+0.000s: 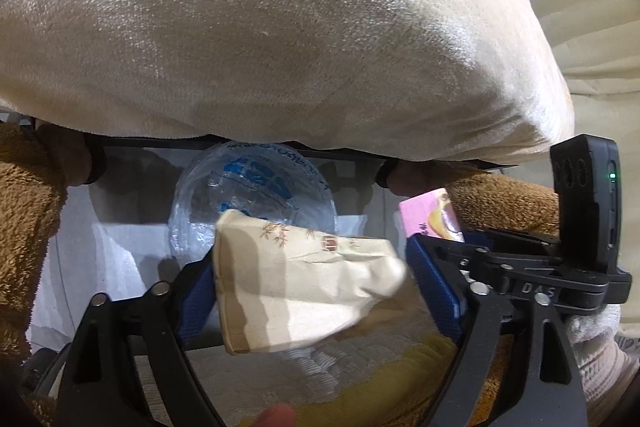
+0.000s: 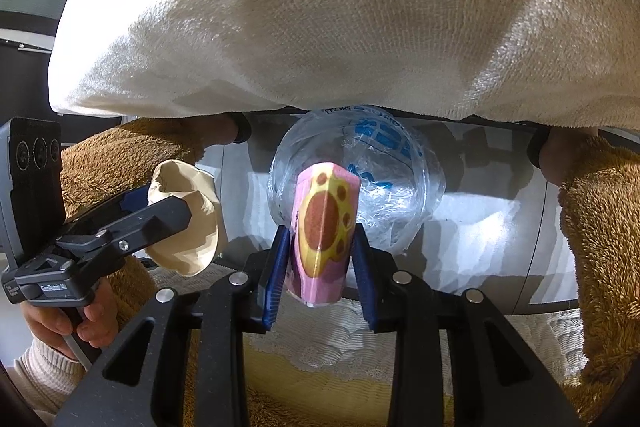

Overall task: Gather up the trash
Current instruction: 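Open both grippers to drop the paper bag and pink box into the bag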

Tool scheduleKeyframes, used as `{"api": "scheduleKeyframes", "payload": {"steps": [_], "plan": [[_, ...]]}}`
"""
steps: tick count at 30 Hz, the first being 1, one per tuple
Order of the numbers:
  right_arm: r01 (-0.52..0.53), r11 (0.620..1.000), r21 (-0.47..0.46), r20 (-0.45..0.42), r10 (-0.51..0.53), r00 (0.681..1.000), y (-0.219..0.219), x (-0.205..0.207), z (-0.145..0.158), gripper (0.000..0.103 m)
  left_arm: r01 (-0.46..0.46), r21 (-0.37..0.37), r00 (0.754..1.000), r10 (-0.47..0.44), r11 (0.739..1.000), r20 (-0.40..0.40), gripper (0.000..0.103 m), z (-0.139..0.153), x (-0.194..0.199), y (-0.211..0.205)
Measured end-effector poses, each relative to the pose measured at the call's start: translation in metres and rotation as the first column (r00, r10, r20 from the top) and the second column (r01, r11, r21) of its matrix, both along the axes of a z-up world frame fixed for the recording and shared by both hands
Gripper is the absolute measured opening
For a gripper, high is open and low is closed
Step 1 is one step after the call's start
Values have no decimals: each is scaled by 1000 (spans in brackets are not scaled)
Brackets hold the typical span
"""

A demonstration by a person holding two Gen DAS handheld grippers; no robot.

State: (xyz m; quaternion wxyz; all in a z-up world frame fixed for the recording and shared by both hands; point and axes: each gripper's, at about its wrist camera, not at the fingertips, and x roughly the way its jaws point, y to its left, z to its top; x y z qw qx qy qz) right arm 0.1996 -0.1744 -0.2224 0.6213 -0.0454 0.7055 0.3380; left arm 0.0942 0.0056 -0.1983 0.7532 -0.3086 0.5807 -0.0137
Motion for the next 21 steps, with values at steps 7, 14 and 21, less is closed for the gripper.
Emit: {"api": "scheduleKeyframes", "payload": {"steps": [7,14,21], "plan": [[20,1000,5,0,-20,1000,-1,2,1,42,-22,3,1000,22,1000,-4,97,-1,1,4],[17,1000,14,18,-18,1000,0,2,4,42,-15,-1,1000,15,1000,20,97,3,1,6],[9,999,50,80,-13,997,-3,1,17,42,-23,1,996,23,1000,83,97,18,-2,10]]}}
